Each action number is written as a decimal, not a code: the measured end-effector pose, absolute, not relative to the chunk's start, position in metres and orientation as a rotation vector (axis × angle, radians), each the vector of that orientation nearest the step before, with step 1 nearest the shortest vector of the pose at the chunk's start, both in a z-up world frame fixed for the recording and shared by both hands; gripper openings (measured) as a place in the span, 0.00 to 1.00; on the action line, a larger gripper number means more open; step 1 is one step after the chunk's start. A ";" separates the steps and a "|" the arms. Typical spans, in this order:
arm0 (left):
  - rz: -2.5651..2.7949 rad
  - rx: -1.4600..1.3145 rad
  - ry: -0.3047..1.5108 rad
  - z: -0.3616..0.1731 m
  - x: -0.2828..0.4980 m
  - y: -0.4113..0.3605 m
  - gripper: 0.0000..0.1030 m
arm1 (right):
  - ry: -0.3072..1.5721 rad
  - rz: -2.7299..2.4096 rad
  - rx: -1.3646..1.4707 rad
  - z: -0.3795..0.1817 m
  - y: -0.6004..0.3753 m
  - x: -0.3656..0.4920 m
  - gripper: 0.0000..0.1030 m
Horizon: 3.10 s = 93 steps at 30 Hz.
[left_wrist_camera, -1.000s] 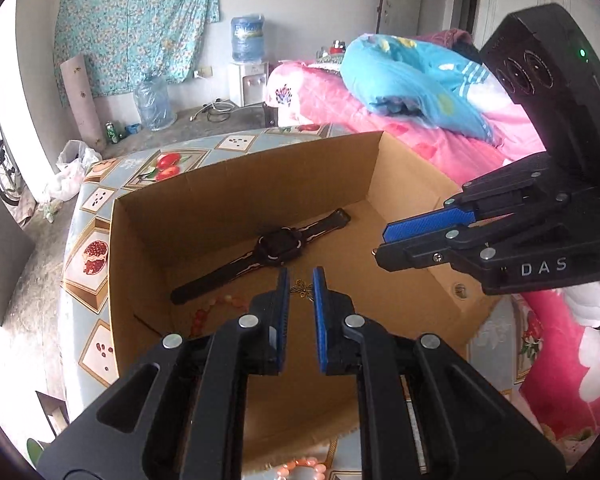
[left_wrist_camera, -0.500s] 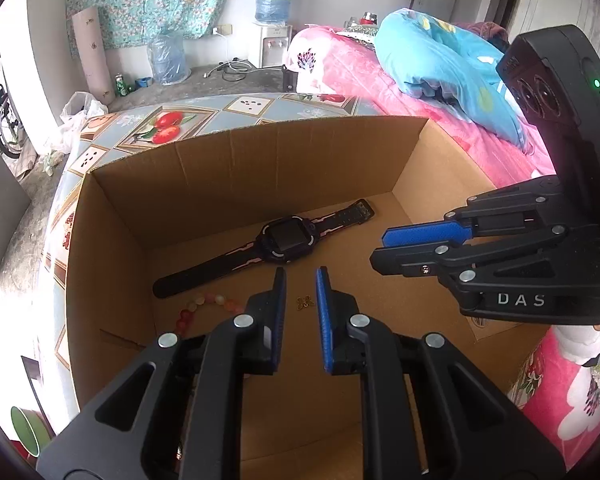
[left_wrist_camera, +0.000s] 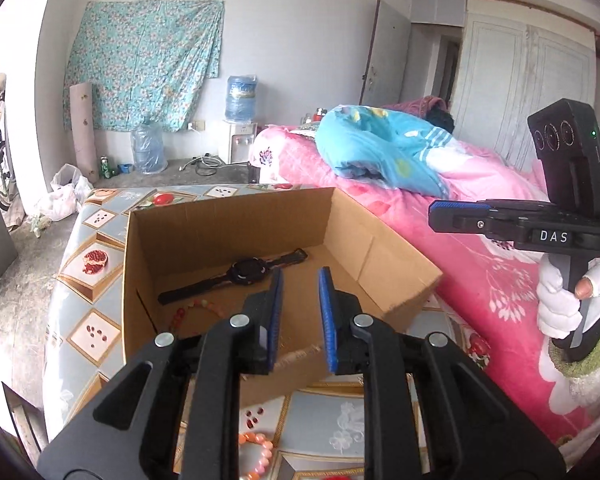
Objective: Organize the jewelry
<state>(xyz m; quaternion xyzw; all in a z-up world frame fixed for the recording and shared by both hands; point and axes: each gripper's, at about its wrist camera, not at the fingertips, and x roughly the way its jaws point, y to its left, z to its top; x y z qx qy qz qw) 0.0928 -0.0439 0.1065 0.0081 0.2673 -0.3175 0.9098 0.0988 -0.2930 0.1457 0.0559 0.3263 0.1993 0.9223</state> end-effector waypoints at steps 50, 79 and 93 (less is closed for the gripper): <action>-0.832 0.243 0.771 -0.024 0.051 -0.159 0.00 | 0.951 0.258 0.329 -0.006 -0.306 0.062 0.16; -0.669 0.250 0.854 -0.023 0.061 -0.141 0.11 | 0.947 0.288 0.298 -0.004 -0.288 0.064 0.16; -0.654 0.297 0.867 -0.025 0.062 -0.142 0.03 | 0.933 0.288 0.296 -0.003 -0.288 0.061 0.16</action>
